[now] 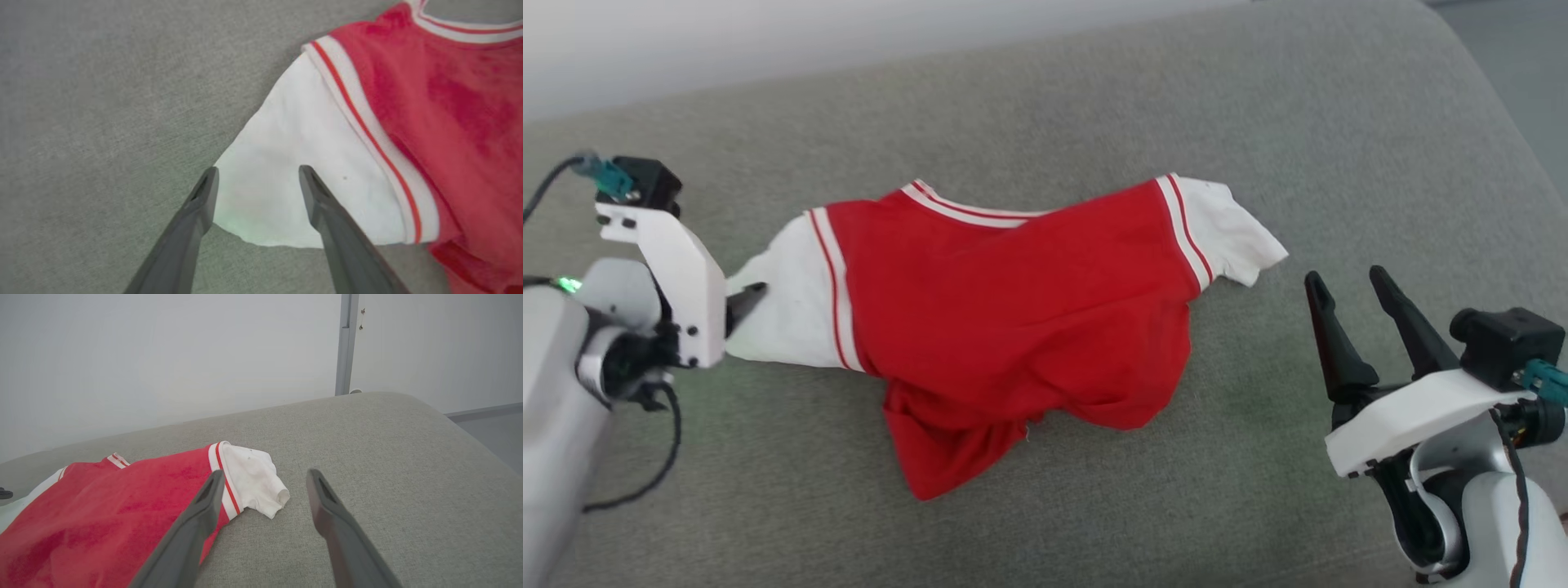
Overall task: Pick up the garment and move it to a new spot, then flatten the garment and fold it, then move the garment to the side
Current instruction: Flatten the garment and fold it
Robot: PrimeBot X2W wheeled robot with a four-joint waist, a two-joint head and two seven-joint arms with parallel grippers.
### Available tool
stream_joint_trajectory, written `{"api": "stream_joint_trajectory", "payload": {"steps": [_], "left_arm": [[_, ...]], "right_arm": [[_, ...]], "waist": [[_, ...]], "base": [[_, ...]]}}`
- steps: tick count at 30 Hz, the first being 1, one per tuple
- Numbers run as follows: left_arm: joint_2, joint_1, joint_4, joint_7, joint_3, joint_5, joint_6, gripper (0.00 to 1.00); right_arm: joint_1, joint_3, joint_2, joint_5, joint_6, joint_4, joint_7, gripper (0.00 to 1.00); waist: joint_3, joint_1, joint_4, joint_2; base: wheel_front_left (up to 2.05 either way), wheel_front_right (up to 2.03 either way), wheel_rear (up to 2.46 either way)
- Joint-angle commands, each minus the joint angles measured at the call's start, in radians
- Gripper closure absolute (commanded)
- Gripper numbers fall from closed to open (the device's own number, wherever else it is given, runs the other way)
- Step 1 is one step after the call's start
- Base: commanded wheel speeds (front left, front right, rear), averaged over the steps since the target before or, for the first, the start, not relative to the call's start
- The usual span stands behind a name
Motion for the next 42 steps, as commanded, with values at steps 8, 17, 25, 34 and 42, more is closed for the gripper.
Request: {"api": "stream_joint_trajectory", "payload": {"steps": [8,17,25,34,42], "left_arm": [[-0.019,-0.13,0.203,0.142,-0.046,0.044,0.049,0.0],[-0.086,-0.128,0.31,0.32,-0.071,0.002,0.113,0.0],[-0.088,-0.102,0.271,0.401,-0.093,0.002,0.142,0.0],[-0.107,-0.104,0.232,0.35,-0.101,0.005,0.131,1.0],[-0.156,-0.157,0.198,0.302,-0.093,-0.009,0.117,1.0]], "right_arm": [[-0.041,0.021,0.0,0.025,0.0,-0.013,0.006,0.0],[-0.062,0.015,-0.007,0.025,0.0,-0.015,0.022,0.0],[-0.072,0.008,-0.005,0.025,0.0,-0.023,0.036,0.0],[-0.145,-0.002,-0.026,0.01,0.0,0.019,0.079,0.0],[-0.331,0.059,-0.141,0.072,0.0,0.183,0.248,0.0]], "waist": [[0.103,0.0001,-0.041,0.0],[0.132,0.0001,-0.03,0.0],[0.136,0.0001,-0.008,0.0],[0.164,0.0001,0.024,0.0],[0.192,0.0001,0.091,0.0]], "base": [[0.0,0.0,0.0],[0.0,0.0,0.0],[0.0,0.0,0.0],[0.0,0.0,0.0],[0.0,0.0,0.0]]}}
